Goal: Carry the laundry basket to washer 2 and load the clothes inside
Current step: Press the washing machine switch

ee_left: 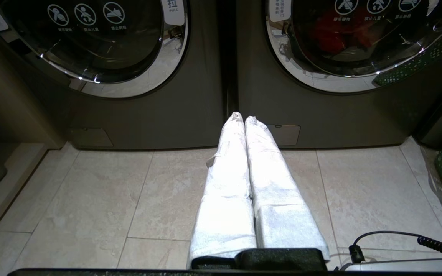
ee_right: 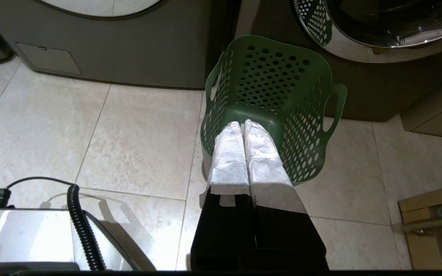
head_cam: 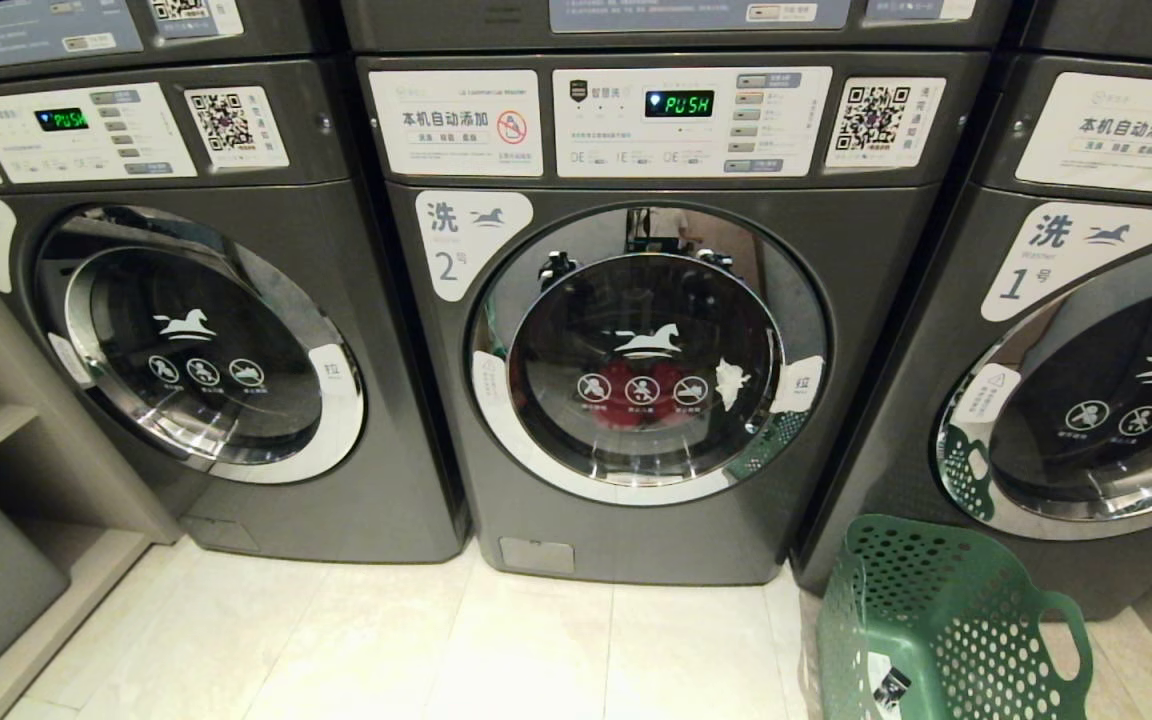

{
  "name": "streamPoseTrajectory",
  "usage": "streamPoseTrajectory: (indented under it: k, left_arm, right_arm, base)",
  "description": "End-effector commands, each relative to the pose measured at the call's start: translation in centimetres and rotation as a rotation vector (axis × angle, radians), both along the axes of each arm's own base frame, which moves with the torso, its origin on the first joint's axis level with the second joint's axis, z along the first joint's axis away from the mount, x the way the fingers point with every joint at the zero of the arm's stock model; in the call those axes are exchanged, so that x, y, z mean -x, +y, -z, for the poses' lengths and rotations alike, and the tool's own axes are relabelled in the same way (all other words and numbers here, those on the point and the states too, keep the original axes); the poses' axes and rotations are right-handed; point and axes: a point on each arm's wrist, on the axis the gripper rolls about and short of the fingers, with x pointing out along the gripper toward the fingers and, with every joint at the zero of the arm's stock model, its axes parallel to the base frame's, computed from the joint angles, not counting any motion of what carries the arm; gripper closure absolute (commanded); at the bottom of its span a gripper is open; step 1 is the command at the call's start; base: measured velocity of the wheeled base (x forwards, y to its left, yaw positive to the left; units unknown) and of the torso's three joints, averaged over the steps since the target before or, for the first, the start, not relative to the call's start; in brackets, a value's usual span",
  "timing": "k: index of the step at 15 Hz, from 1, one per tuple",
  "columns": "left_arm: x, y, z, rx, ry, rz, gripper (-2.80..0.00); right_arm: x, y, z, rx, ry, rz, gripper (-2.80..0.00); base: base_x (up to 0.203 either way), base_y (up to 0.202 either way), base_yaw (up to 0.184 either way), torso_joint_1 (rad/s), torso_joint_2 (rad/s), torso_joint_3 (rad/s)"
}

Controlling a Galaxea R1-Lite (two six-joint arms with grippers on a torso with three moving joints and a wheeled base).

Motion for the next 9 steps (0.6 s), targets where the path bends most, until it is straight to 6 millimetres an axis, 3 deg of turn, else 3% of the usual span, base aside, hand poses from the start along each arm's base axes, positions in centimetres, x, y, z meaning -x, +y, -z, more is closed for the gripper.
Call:
streamPoseTrajectory:
  k: [1, 9]
  left_arm:
    - [-0.01, 0.0, 0.01, 0.001, 0.002, -0.001, 0.0]
    - [-0.01, 0.0, 0.0, 0.002, 0.0, -0.001, 0.0]
  right_arm:
    - [-0.02, 0.0, 0.01, 0.0, 0.003, 0.0, 0.0]
    - [-0.02, 0.0, 0.0, 0.001, 0.002, 0.0, 0.0]
  base:
    - [0.0, 0.0, 0.0, 0.0, 0.0, 0.0]
    - [0.008, 0.0, 0.0, 0.0, 0.0, 0.0]
